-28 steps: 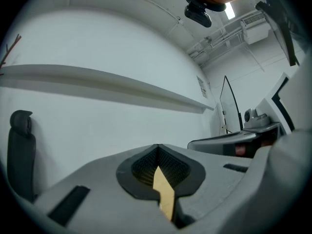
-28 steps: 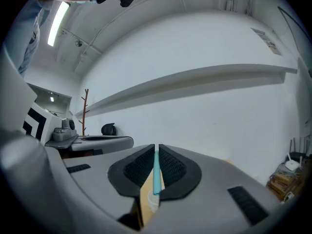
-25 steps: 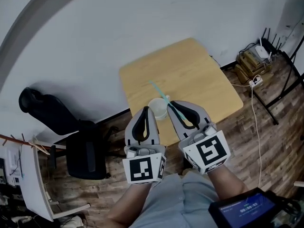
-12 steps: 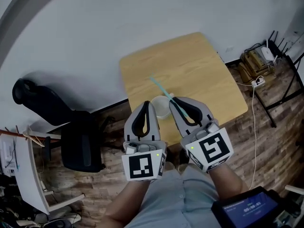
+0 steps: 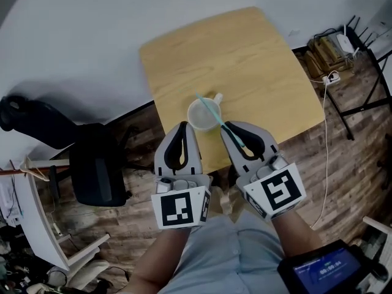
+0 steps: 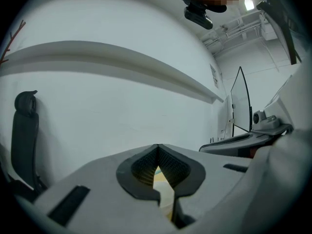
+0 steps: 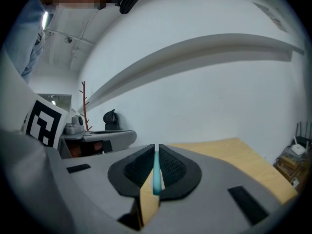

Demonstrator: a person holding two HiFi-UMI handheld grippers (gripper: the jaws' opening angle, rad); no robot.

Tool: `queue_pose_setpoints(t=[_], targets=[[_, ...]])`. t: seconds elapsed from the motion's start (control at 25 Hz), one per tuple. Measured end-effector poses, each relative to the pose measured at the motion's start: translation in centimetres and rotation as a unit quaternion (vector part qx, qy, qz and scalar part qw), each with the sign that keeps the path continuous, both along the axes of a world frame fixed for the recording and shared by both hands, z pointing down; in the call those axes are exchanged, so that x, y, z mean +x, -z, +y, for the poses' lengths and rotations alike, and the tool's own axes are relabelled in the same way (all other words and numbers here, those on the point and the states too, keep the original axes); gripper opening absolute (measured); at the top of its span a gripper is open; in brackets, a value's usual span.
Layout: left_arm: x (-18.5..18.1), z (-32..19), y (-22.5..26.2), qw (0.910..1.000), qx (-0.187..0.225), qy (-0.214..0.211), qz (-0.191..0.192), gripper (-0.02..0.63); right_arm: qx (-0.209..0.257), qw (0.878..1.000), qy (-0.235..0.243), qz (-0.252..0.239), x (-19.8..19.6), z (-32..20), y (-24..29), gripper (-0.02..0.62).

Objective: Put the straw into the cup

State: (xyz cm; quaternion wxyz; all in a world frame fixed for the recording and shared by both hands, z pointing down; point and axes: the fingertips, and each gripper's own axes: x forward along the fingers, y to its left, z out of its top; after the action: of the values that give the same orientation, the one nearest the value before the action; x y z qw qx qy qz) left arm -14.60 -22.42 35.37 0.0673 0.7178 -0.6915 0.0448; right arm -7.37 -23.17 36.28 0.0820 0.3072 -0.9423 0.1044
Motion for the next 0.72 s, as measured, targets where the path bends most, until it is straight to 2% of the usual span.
queue_pose_setpoints(t=[0.52,0.72], targets=[[-0.2,0.4,-5.9,0.998,-0.053,-0.025,0.024,-0.003,-0.068,0.997,-0.018,0.02,0.0,1.6,-7.0,0.025],[-0.3,0.5,-7.6,0.9966,-0.069,-0.036,0.026,-0.003,-0.078,0.996,-0.027,0.02,-0.1,2.1,-8.2,0.025]])
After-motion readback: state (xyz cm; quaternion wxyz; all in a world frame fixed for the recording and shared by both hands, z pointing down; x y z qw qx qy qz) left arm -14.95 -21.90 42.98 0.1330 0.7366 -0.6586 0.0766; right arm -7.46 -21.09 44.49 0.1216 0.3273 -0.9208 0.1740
